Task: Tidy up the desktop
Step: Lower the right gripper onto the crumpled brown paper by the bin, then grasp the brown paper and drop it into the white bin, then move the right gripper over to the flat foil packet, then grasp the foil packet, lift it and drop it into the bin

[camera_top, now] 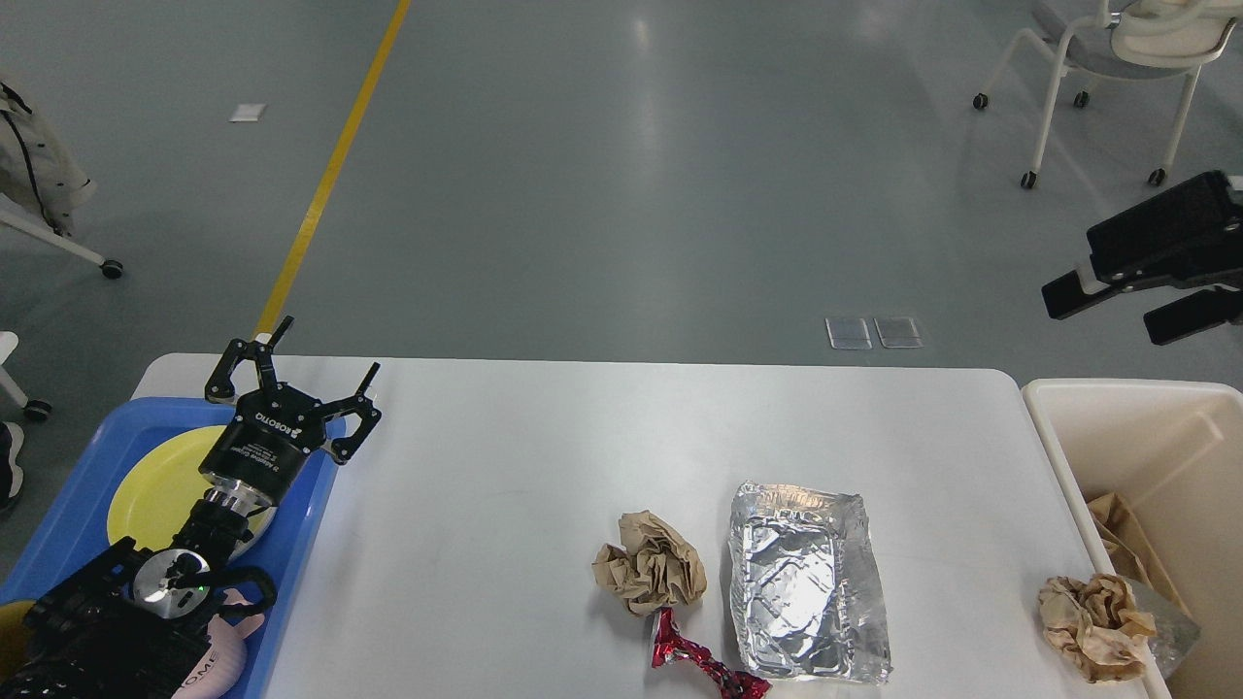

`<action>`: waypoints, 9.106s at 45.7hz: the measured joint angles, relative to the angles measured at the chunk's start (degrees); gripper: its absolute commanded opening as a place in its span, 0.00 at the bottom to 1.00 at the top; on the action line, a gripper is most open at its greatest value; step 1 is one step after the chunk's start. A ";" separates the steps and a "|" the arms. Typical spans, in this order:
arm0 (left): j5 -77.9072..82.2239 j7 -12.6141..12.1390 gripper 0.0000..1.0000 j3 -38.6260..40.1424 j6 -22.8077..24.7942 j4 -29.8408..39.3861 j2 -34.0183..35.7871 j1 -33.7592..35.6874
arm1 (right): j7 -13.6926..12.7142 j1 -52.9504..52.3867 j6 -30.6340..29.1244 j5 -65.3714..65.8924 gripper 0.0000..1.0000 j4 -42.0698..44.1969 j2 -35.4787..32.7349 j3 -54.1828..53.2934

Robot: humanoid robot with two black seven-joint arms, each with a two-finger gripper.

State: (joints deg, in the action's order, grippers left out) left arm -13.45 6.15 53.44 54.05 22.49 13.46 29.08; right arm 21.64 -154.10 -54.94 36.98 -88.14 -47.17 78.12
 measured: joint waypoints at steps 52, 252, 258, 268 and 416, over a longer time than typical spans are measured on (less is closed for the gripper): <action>0.00 0.00 0.99 -0.09 0.00 0.01 -0.01 0.02 | -15.40 90.33 53.00 -3.48 0.90 27.15 7.94 -22.60; 0.00 0.00 0.99 0.00 0.00 0.02 -0.01 -0.04 | -8.34 30.75 14.86 -10.15 1.00 5.53 11.34 -11.22; 0.00 0.00 0.99 0.00 0.00 0.01 -0.01 -0.01 | -11.60 47.40 30.02 -11.67 1.00 6.27 17.57 -11.28; 0.00 0.00 0.99 -0.05 0.00 0.01 -0.01 0.02 | -17.22 61.94 43.64 -19.82 1.00 11.35 26.30 -11.55; 0.00 0.01 0.99 -0.05 0.00 0.01 -0.01 0.01 | -5.09 112.36 43.44 -13.55 1.00 81.88 14.39 -14.59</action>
State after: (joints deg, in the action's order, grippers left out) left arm -13.45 6.16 53.39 54.05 22.50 13.45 29.08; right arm 16.56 -41.74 -11.50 23.43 -6.26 -32.78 63.52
